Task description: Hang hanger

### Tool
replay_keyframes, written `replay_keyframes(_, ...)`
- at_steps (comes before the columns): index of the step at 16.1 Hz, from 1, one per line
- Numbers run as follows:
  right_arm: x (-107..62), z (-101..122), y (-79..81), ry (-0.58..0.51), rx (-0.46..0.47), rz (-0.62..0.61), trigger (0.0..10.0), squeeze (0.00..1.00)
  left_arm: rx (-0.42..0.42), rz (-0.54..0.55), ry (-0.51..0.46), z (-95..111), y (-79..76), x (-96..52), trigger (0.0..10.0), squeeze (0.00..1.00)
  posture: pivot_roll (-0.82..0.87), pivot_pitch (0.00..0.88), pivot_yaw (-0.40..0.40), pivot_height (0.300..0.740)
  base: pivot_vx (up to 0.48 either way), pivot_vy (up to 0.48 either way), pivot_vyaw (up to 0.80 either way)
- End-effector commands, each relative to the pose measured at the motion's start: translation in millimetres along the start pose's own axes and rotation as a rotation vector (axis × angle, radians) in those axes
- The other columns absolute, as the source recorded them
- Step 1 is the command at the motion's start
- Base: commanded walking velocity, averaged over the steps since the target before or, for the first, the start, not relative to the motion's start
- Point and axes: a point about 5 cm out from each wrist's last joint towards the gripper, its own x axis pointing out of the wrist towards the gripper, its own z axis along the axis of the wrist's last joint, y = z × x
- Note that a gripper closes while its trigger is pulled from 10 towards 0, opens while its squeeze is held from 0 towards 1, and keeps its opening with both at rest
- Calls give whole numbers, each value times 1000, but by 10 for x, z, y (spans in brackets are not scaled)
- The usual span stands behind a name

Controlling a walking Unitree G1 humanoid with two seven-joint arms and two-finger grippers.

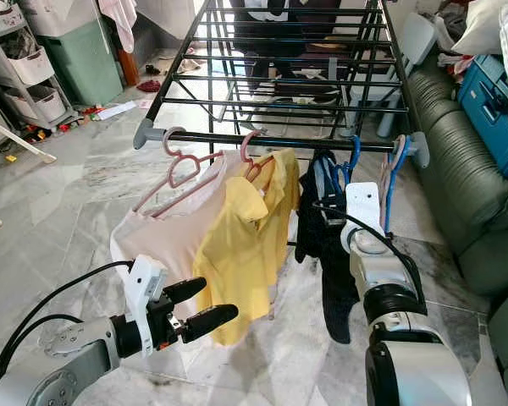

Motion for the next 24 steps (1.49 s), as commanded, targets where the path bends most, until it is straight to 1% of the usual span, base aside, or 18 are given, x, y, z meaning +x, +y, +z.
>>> replay_keyframes(1,6,24,-37,-8,-11,-12,0,0,21,0,-7,32,-18,3,10000,0,-42,87,33,740,0,0,0)
replay_keyframes(5,-1,118,-98,-59,-20,-33,0,0,21,2,-17,45,-21,15,10000,0,-44,83,30,740,0,0,0)
replay_keyframes(6,-15,202,-101,-108,-23,-28,0,0,21,6,-21,50,-17,18,10000,0,-46,82,30,740,0,0,0)
replay_keyframes(7,-22,227,-102,-126,-23,-31,0,0,22,6,-22,51,-14,22,10000,0,-53,82,31,740,0,0,0)
replay_keyframes(10,-45,291,-77,-179,3,-3,0,0,21,2,-24,47,-24,50,10000,0,-59,80,32,740,0,0,0)
replay_keyframes(14,-133,491,-5,-322,-11,50,0,0,29,18,-37,70,6,60,10000,0,-60,73,30,740,0,0,0)
replay_keyframes(16,-220,540,6,-380,-31,51,0,0,34,53,-60,92,43,58,10000,0,-62,69,29,740,0,0,0)
replay_keyframes(18,-349,536,1,-427,-43,51,0,0,27,135,-114,142,114,65,10000,0,-69,64,28,740,0,0,0)
replay_keyframes(19,-388,544,0,-449,-49,53,0,0,30,156,-129,154,127,65,10000,0,-71,64,29,740,0,0,0)
replay_keyframes(20,-510,552,6,-503,-59,64,0,0,24,214,-171,183,166,70,10000,0,-79,63,30,740,0,0,0)
replay_keyframes(21,-560,544,13,-515,-62,71,0,0,25,236,-183,192,177,72,10000,0,-81,62,31,740,0,0,0)
replay_keyframes(22,-672,516,25,-540,-60,81,0,0,25,272,-203,201,194,79,10000,0,-84,61,30,740,0,0,0)
replay_keyframes(23,-737,488,35,-549,-58,84,0,0,33,284,-211,208,196,82,10000,0,-87,61,31,740,0,0,0)
replay_keyframes(24,-856,439,72,-559,-46,103,0,0,35,312,-232,233,213,84,10000,0,-91,62,30,740,0,0,0)
